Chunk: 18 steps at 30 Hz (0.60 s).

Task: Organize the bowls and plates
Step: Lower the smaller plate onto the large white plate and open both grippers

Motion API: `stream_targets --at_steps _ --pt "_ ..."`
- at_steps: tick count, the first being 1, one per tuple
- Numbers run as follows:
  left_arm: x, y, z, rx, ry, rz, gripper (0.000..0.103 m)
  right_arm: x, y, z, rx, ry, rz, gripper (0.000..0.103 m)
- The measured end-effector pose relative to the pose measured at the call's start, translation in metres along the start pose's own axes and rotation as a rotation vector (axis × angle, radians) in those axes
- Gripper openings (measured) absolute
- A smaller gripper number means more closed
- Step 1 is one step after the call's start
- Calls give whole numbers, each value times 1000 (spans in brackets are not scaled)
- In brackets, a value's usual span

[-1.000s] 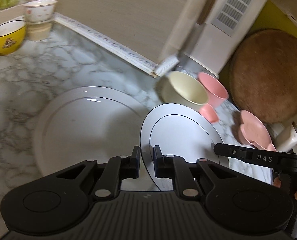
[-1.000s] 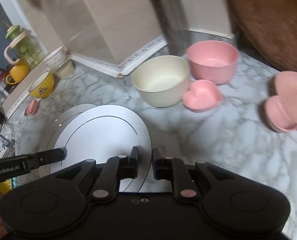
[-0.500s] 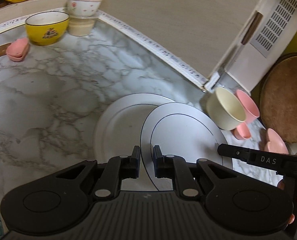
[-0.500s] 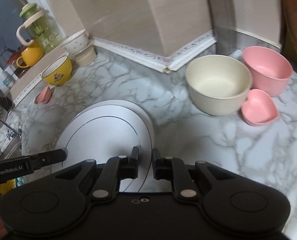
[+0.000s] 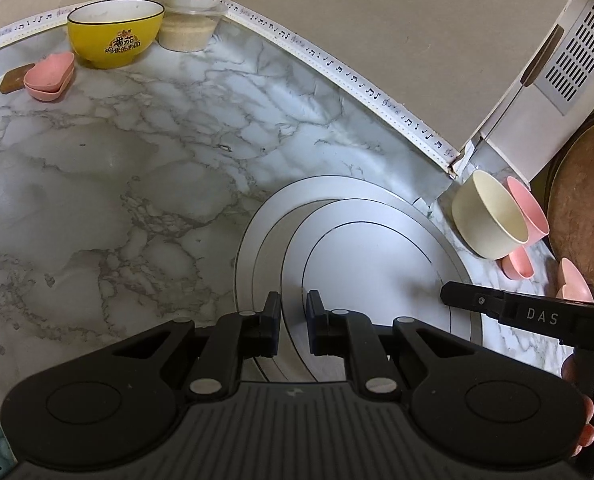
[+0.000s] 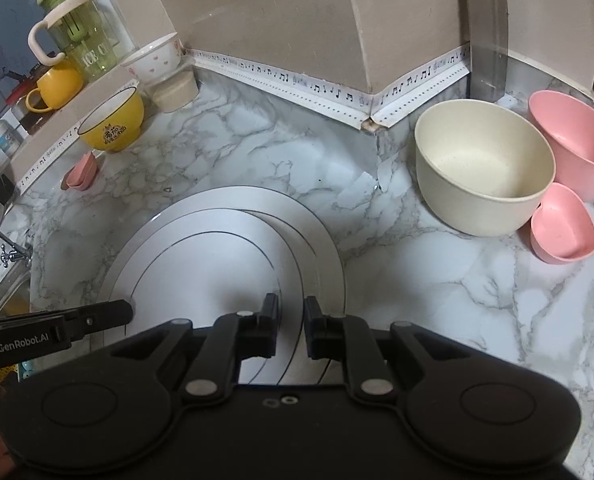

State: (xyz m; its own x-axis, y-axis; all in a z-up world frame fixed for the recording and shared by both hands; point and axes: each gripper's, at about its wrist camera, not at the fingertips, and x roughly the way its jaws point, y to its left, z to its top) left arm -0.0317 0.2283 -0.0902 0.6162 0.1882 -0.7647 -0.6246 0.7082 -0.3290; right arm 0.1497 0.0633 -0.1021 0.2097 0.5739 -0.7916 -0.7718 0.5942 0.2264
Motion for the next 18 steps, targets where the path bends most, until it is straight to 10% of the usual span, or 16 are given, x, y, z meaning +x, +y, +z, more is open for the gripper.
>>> stream_targets --at_steps 18 --pt "9 1 3 26 24 0 12 5 4 -1 -40 -10 -21 13"
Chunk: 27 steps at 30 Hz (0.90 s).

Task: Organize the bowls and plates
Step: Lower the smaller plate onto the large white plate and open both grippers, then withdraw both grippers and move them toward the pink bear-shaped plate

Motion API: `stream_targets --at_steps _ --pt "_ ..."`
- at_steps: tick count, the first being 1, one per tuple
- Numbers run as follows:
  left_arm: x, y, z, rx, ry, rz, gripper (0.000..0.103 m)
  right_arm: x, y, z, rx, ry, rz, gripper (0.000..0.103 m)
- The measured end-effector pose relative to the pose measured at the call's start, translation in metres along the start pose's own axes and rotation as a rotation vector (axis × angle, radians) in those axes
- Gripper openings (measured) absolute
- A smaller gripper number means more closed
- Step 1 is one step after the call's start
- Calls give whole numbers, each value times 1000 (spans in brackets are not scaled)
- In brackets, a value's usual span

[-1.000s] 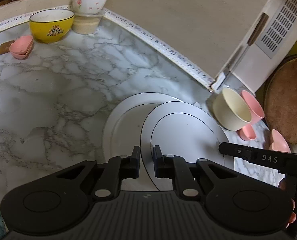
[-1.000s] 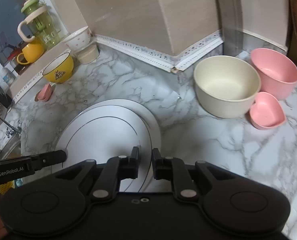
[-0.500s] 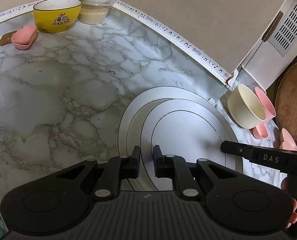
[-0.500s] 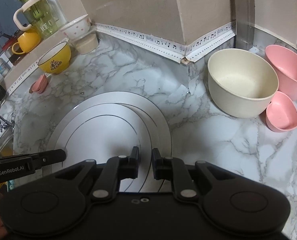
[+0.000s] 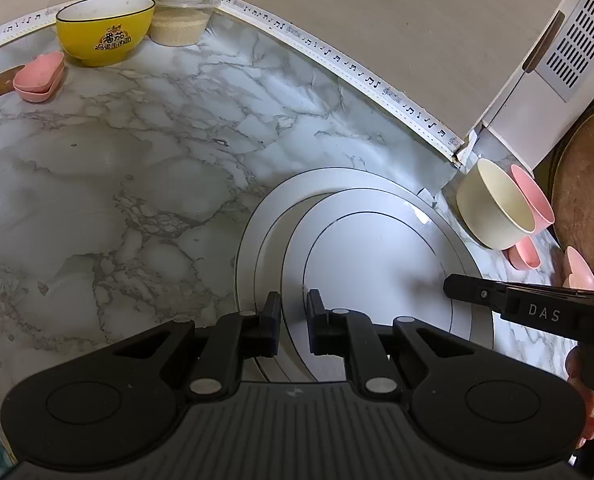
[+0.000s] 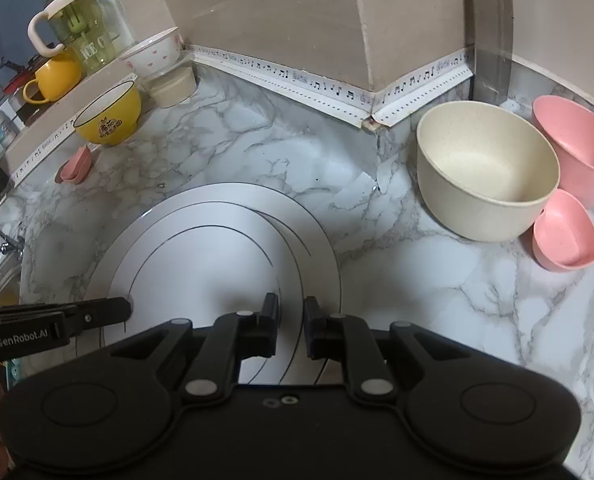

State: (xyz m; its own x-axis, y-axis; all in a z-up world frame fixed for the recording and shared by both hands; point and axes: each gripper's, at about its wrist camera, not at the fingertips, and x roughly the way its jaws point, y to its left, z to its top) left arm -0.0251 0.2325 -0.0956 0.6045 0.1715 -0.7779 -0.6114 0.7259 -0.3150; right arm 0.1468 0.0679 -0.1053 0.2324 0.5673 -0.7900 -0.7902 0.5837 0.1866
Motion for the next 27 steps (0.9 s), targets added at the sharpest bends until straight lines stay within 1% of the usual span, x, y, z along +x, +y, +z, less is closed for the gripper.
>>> stream_targets --at_steps 4,7,12,15,17,21,27 --pt "0 1 1 4 -2 4 12 0 -2 -1 -30 -4 -21 4" --pt "0 2 0 1 5 -1 12 0 -3 0 -29 -7 -19 3" --pt "-1 0 2 19 23 14 12 0 -3 -1 -29 -8 -21 3" --pt "-2 1 4 25 26 20 12 -2 -6 0 -3 -4 1 10" --pt "-4 0 5 30 22 25 12 -3 -6 -1 10 0 16 16" --pt "-8 -1 6 40 13 30 12 -7 -2 -4 -4 -1 19 19" --pt "-22 -15 3 93 -37 26 12 -23 7 -7 -36 -26 12 22"
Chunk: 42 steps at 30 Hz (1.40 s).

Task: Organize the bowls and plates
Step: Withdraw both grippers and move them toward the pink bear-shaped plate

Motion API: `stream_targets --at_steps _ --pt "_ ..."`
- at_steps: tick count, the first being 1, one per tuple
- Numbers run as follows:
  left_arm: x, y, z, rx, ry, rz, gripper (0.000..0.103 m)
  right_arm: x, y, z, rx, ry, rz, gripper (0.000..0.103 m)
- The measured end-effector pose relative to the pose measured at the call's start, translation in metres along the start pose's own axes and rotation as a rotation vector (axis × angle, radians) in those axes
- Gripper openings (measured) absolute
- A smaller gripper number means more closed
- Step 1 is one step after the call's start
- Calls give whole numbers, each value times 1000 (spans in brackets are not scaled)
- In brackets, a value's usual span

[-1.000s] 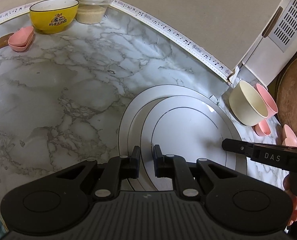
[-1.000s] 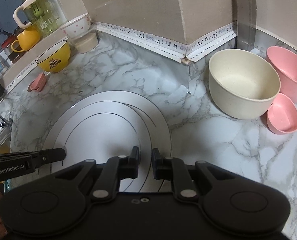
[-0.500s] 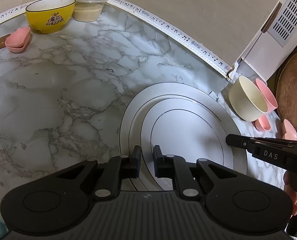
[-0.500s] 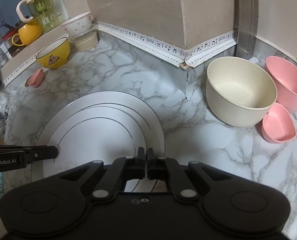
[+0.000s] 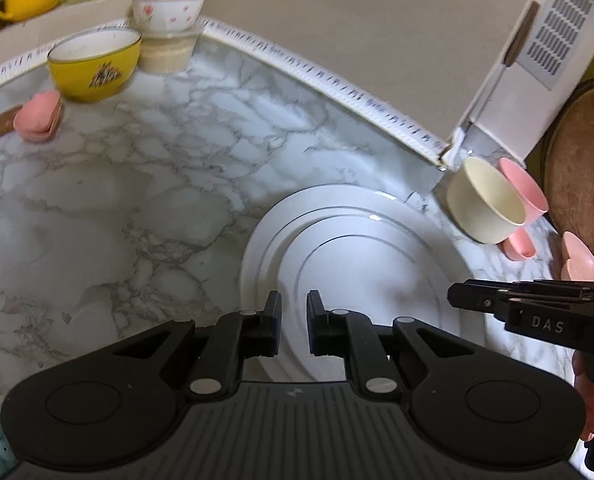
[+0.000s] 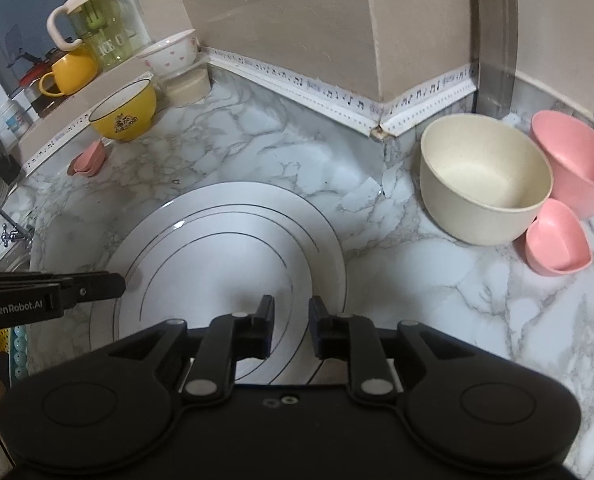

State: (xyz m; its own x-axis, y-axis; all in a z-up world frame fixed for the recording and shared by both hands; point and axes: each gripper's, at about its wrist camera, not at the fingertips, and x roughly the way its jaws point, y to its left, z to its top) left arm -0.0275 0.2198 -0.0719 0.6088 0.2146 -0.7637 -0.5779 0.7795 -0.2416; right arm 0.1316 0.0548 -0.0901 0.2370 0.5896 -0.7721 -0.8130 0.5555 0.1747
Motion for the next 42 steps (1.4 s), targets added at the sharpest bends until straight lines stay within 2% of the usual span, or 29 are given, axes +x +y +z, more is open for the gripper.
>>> stream_targets --at_steps 4,8,12,19,21,24,25,26,30,32,34,37,42 --pt "-12 -16 0 48 -46 -7 12 -15 4 0 -12 -29 -2 25" --pt "-24 -33 0 103 -103 -18 12 -33 6 -3 -24 -68 -1 38" --pt "-35 -46 0 138 -139 -39 12 -49 8 -6 -30 -106 -8 46" --pt "-49 -68 -2 193 -189 -49 14 -81 9 -15 -43 -190 -38 64" --pt "-52 -72 -3 198 -193 -58 21 -90 8 -18 -42 -210 -53 65" --pt "-58 -79 -4 210 -208 -73 44 -103 5 -24 -43 -238 -79 73" --pt "-60 -81 -5 214 -218 -78 57 -108 4 -26 -44 -246 -86 76" --pt "-62 -83 -6 217 -229 -80 62 -112 3 -28 -46 -253 -95 76" --pt "-69 -98 -7 244 -249 -116 64 -128 -2 -37 -46 -284 -139 84" --pt "-73 -106 -9 259 -269 -117 74 -137 -6 -42 -47 -299 -164 91" --pt "-76 -114 -13 279 -301 -110 75 -144 -11 -46 -41 -309 -189 97" --pt "-76 -129 -16 318 -302 -125 76 -152 -20 -53 -21 -318 -227 103" --pt "-73 -152 -20 345 -308 -158 79 -166 -42 -64 26 -337 -293 103"
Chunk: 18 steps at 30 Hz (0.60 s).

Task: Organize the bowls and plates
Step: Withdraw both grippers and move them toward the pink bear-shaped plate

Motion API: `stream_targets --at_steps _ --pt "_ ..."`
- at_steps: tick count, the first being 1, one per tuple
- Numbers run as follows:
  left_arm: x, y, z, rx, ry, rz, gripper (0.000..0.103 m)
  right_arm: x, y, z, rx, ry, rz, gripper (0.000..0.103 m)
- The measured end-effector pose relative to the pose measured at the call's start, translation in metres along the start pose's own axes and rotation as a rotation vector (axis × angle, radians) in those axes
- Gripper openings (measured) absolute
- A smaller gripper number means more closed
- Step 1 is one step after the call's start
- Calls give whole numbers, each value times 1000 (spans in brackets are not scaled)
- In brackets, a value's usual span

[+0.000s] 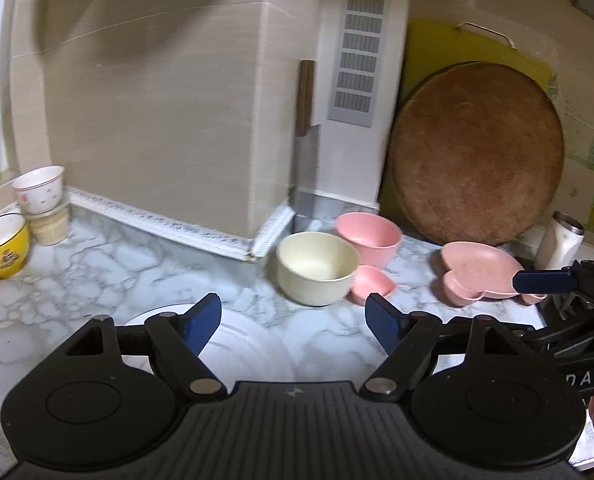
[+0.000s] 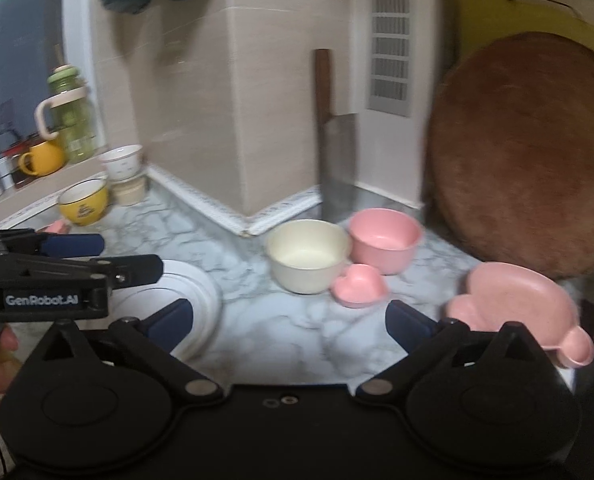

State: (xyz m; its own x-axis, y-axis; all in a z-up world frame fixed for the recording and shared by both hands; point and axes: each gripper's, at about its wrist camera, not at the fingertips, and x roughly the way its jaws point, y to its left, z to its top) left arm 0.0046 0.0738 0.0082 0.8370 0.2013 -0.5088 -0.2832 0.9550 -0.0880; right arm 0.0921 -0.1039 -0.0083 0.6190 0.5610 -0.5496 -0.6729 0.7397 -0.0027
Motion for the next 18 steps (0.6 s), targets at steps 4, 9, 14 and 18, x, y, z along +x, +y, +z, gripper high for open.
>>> stream_targets --at_steps 4,9,14,18 --pt "9 -21 2 16 6 -37 88 -7 -22 -7 19 5 -49 103" --pt "26 -49 6 32 20 -76 88 -11 -54 -14 45 15 -110 103" --pt "50 -79 8 58 41 -101 88 -12 -87 -18 80 20 -165 103" --pt "68 -103 9 81 51 -109 88 -13 -112 -21 111 16 -195 103"
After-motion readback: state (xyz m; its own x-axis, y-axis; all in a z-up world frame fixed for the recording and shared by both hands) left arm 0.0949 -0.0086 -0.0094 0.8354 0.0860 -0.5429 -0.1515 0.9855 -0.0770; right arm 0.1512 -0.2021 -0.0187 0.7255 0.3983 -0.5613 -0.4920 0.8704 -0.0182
